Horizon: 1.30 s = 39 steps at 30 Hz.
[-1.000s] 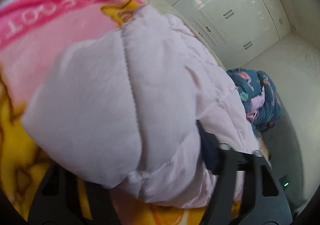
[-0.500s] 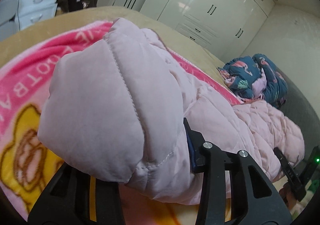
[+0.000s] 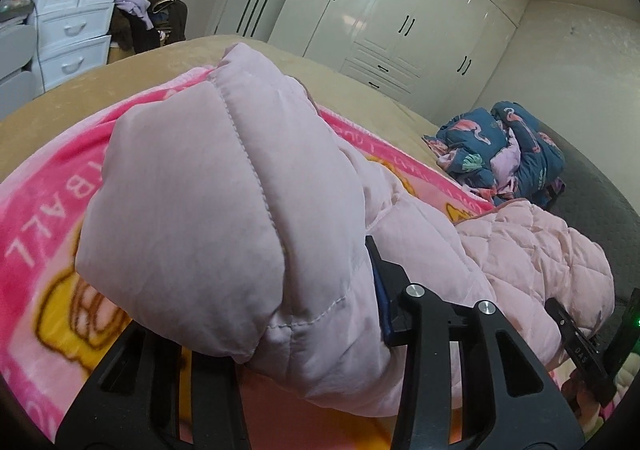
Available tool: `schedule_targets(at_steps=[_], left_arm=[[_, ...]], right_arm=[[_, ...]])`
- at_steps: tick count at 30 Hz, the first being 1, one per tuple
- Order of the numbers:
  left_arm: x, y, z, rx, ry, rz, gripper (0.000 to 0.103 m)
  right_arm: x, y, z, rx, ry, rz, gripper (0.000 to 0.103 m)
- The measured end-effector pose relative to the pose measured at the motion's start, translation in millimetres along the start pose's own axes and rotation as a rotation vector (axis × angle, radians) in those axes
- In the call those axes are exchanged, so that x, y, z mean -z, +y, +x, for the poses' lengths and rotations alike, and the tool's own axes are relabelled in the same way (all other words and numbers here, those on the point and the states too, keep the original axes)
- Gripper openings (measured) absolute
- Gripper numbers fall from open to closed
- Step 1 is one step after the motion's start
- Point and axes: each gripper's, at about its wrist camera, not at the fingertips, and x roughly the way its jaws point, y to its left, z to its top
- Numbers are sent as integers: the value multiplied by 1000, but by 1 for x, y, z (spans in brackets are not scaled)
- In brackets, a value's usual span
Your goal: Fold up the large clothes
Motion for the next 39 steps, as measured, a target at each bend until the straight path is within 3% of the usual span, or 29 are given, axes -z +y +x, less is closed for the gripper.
schedule_targets(at_steps=[26, 34, 39], left_arm=[[59, 19, -59, -38, 38, 16, 34], [68, 25, -52, -88, 74, 20, 40], [71, 30, -45, -103, 94, 5, 45]], right_arm=[[56, -3, -58, -5, 83, 59, 38], [74, -19, -43, 2, 173, 187, 42], [78, -30, -27, -13, 233, 276, 52]])
